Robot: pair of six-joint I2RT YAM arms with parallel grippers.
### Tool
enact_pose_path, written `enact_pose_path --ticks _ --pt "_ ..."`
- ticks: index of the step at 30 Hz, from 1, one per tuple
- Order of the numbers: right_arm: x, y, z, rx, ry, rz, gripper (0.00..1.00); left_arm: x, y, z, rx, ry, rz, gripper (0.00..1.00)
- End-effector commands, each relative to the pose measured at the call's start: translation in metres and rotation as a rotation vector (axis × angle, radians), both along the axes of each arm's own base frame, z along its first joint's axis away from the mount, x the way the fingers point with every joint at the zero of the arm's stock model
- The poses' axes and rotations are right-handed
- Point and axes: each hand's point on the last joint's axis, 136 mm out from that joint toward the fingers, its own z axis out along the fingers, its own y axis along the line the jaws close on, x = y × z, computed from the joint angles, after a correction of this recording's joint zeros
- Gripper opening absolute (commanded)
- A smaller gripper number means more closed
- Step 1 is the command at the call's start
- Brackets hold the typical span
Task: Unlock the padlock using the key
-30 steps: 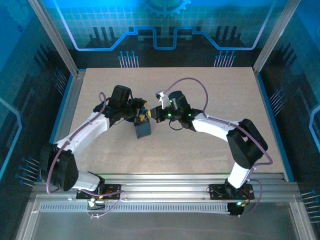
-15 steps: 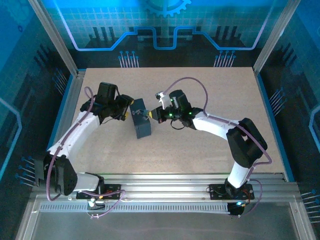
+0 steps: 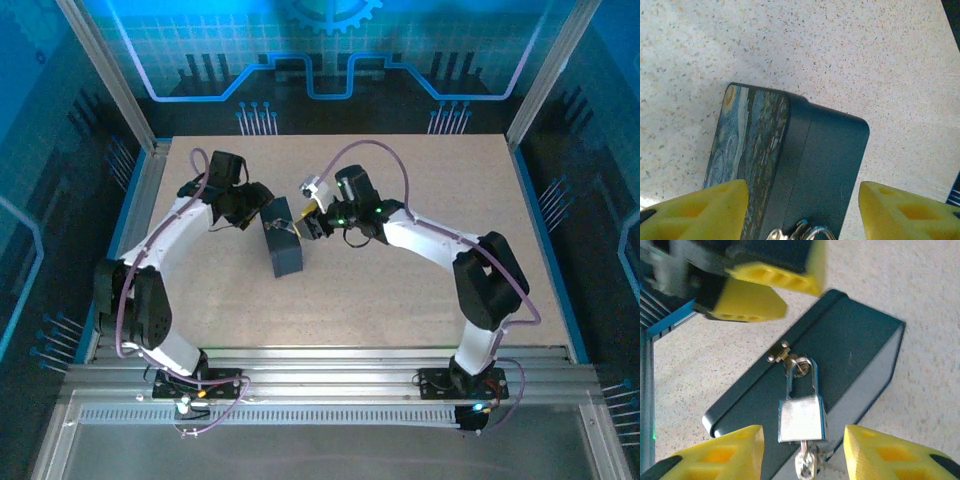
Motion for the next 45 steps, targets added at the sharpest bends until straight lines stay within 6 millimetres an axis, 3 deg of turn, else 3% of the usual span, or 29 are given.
enact_pose_path --ticks 1,9,17,25,32,35,42,45 --pt "-0.005 0.003 -0.012 -0.081 -0.056 0.162 0.5 0.008 0.004 0.008 0.035 -0.029 -0.047 0.61" --pt "-0.006 0.007 -0.033 -0.145 -0.065 0.267 0.51 0.01 0.009 -0.004 0.03 -0.004 -0.051 0.6" --pt "-0.004 0.012 -0.04 -0.158 -0.078 0.279 0.45 0.012 0.009 -0.011 0.028 0.008 -0.07 0.6" --pt "0.002 0.017 -0.039 -0.16 -0.082 0.27 0.46 0.01 0.007 -0.014 0.029 0.013 -0.091 0.59" --pt "0.001 0.025 -0.038 -0.166 -0.07 0.293 0.26 0.008 0.008 -0.019 0.032 0.023 -0.098 0.59" --pt "0.0 0.024 -0.032 -0.153 -0.045 0.285 0.18 0.007 0.011 -0.021 0.03 0.028 -0.09 0.58" --pt "-0.008 0.025 0.018 0.036 0.064 0.282 0.13 0.004 0.022 -0.023 0.02 0.027 -0.062 0.58" --pt "-0.013 0.029 0.028 0.089 0.116 0.288 0.13 0.004 0.023 -0.023 0.014 0.023 -0.058 0.58"
